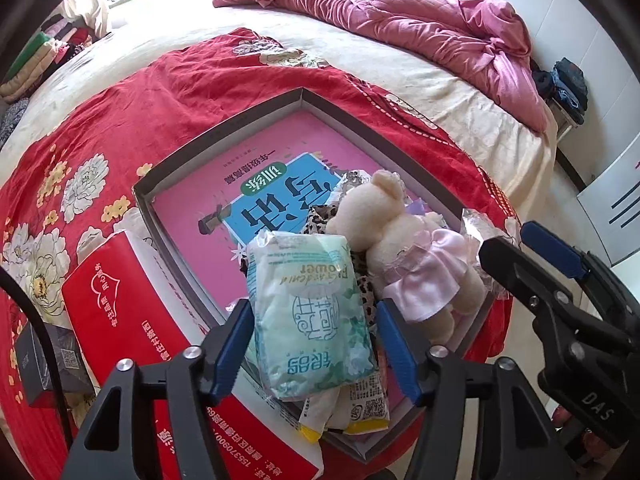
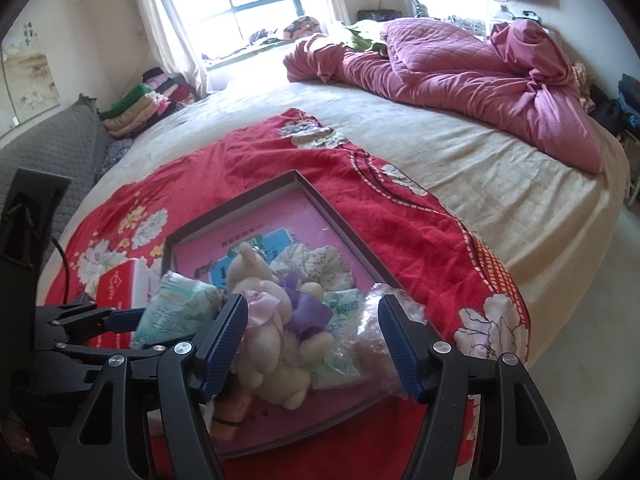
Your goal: Organize soft objects
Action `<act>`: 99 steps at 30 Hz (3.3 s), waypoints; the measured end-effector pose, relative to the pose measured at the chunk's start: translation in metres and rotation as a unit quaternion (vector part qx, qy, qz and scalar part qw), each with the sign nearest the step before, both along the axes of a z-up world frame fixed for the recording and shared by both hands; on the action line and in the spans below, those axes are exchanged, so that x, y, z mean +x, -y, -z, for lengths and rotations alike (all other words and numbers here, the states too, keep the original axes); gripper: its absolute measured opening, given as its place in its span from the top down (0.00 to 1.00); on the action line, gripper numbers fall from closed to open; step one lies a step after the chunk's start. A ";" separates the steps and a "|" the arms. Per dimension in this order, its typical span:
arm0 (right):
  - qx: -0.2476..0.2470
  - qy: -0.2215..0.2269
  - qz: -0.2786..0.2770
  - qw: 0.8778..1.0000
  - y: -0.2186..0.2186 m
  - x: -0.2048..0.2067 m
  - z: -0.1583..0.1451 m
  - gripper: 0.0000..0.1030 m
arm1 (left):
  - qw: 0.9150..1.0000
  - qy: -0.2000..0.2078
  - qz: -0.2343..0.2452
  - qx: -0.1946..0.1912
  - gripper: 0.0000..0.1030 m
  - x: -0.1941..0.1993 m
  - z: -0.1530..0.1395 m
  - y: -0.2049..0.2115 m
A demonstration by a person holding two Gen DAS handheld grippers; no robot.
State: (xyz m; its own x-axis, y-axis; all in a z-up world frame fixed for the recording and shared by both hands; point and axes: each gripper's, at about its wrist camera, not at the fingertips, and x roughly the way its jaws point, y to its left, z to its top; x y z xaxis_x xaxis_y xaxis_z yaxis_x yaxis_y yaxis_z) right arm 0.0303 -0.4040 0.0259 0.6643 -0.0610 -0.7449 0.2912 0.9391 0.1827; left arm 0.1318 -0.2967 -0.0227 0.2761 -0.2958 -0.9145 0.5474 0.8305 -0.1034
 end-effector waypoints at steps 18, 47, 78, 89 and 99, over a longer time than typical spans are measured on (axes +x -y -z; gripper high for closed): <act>-0.019 -0.006 0.024 1.000 0.007 -0.006 -0.002 0.25 | 1.000 0.013 -0.025 -0.013 0.19 0.002 -0.011 -0.020; -0.027 0.015 0.006 1.000 -0.041 -0.020 -0.033 0.25 | 0.997 0.047 -0.068 -0.010 0.19 -0.023 -0.046 -0.071; -0.067 0.048 0.034 0.996 -0.076 -0.073 -0.093 0.25 | 0.992 0.089 -0.082 -0.025 0.19 -0.078 -0.081 -0.118; -0.097 0.067 0.053 0.992 -0.096 -0.102 -0.091 0.25 | 0.990 0.105 -0.088 -0.028 0.19 -0.098 -0.082 -0.131; -0.108 0.062 0.041 0.991 -0.117 -0.127 -0.080 0.25 | 0.987 0.106 -0.114 -0.027 0.19 -0.118 -0.070 -0.155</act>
State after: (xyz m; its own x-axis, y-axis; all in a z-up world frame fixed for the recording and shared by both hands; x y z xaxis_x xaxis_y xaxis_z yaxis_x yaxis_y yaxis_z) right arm -0.0963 -0.2869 0.1063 0.7356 -0.2682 -0.6220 0.3570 0.9339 0.0195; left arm 0.0142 -0.1415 0.0477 0.5241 -0.2510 -0.8138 0.3611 0.9309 -0.0545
